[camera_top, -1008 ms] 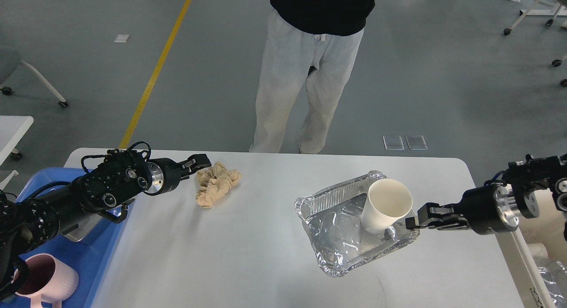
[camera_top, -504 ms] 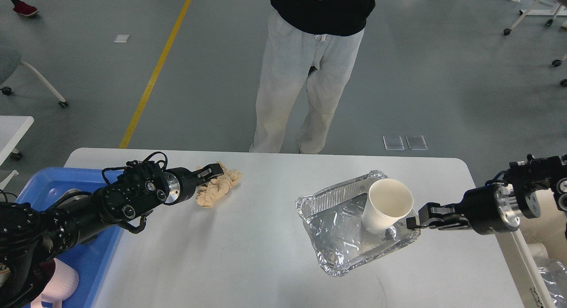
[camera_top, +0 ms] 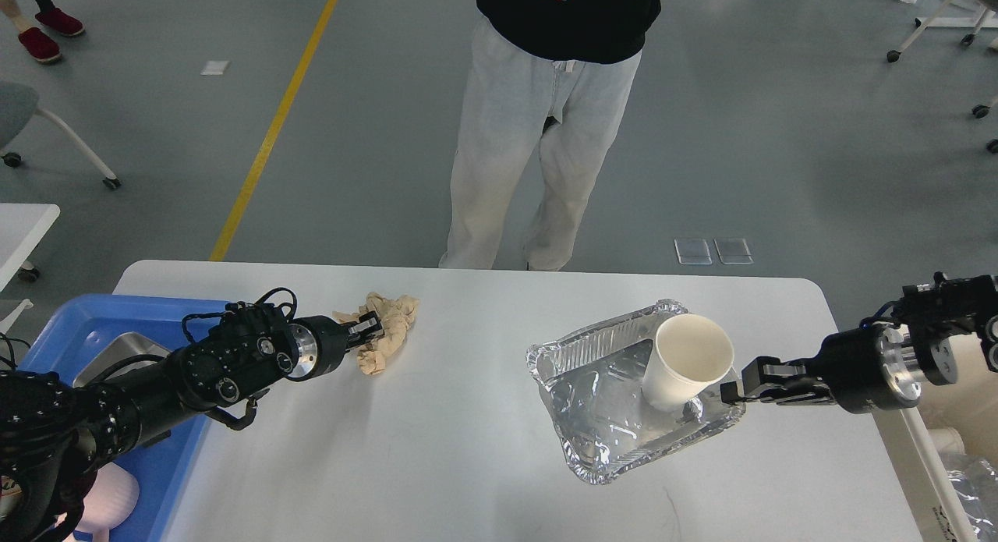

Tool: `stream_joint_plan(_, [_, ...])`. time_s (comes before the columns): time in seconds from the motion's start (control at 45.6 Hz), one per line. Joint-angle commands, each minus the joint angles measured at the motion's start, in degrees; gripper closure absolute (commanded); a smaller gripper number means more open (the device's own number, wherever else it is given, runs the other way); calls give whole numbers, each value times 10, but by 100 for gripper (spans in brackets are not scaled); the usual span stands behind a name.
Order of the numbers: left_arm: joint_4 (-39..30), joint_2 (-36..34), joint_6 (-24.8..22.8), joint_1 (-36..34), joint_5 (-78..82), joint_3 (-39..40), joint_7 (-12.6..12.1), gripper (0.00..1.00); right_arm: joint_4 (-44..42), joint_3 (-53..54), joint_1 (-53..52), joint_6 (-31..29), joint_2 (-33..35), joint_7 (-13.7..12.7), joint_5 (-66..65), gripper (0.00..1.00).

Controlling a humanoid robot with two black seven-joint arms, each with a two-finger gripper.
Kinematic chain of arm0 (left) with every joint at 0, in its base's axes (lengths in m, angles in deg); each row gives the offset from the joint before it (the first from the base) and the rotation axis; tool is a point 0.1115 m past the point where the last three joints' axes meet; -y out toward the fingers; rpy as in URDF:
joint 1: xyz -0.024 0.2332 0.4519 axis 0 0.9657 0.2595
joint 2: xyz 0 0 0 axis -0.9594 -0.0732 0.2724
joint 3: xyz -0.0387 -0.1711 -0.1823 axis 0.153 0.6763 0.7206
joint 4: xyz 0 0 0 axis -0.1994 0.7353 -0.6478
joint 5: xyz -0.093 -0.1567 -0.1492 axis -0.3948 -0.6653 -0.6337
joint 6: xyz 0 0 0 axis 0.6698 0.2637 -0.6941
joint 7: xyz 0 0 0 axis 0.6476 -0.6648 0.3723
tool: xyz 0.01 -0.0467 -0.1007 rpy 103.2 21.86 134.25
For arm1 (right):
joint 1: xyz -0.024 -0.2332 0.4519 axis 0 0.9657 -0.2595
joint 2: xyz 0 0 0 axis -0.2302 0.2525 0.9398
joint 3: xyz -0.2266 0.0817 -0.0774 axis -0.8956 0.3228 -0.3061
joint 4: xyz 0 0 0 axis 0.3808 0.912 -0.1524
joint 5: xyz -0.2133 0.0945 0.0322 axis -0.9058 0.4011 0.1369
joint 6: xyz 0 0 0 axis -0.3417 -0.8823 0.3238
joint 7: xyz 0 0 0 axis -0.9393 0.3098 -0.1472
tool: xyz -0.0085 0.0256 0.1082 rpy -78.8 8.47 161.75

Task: Tidy desktop
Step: 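Close the left gripper on the beige bread, then lift the beige bread up with the left gripper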

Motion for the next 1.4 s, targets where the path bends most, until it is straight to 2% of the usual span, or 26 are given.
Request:
stream_joint_plan(0.0, [-4, -4, -28, -6, 4, 1, 15, 99, 0, 0, 0, 1, -1, 0, -1, 100])
stream_joint_plan(0.197, [-20, -27, -55, -23, 5, 1, 32, 100, 0, 0, -1, 2, 0, 0, 0, 100])
stream_joint_plan(0.329, [-89, -83, -102, -47, 7, 2, 58, 100, 0, 1, -1, 2, 3, 0, 0, 100])
stream_joint_plan(0.438, [-190, -152, -109, -80, 7, 6, 46, 100, 1, 1, -1, 2, 4, 0, 0, 100])
stream_joint_plan(0.592, [-322, -261, -107, -108, 7, 17, 17, 100, 1, 2, -2, 2, 4, 0, 0, 100])
stream_joint_plan(0.811, [-513, -439, -126, -156, 13, 17, 7, 100, 2, 4, -2, 2, 4, 0, 0, 100])
stream_joint_plan(0.964, [-589, -554, -205, -192, 22, 38, -13, 100, 3, 7, -4, 2, 5, 0, 0, 100])
stream_joint_plan(1.096, [-623, -632, -282, -194, 22, 87, -16, 100, 4, 9, -6, 1, 5, 1, 0, 100])
stream_joint_plan(1.249, [-627, -712, -371, -194, 21, 151, -13, 100, 4, 9, -6, 1, 4, 1, 0, 100])
stream_joint_plan(1.381, [-626, -772, -418, -194, 18, 210, -6, 100, 3, 9, -4, 1, 4, 1, 0, 100])
